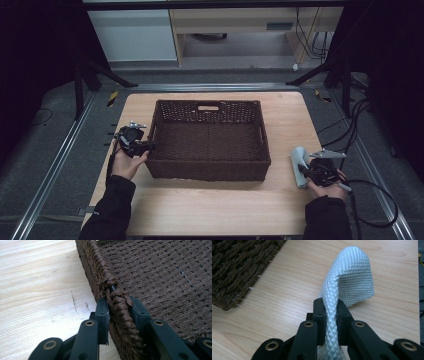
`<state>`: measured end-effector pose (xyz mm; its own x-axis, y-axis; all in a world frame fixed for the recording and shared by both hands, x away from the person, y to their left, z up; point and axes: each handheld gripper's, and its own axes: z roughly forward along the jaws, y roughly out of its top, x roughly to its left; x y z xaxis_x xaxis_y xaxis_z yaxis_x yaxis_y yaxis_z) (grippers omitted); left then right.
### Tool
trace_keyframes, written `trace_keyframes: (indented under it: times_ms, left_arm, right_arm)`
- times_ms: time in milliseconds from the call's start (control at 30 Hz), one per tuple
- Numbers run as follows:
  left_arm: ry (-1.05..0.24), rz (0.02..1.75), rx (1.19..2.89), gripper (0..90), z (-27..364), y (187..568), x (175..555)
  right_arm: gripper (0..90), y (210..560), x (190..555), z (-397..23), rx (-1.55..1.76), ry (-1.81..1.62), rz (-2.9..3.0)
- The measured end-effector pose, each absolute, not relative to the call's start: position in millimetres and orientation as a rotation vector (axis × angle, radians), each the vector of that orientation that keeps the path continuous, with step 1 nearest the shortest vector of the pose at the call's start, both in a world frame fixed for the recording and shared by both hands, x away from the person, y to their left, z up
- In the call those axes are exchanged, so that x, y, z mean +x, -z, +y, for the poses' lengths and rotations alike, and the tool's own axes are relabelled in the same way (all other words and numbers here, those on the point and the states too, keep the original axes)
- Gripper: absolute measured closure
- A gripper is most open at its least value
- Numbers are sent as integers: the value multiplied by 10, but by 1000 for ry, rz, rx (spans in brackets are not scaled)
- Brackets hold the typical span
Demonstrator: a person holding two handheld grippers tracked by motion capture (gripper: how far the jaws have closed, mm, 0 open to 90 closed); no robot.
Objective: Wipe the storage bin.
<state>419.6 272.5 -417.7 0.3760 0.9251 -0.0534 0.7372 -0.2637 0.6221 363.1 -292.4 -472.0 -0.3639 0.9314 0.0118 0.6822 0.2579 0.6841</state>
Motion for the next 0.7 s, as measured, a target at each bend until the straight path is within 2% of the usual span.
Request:
trace_keyframes:
  times_ms: [367,700]
  left_arm:
    - [-429,1428,2075,709,2730,4177,4201]
    - [-428,1428,2075,709,2731,4178,4201]
  right_arm:
    - [795,4790,3655,-2899,1468,-839,2189]
    - [649,4816,3647,-2899,1459,-807,2175]
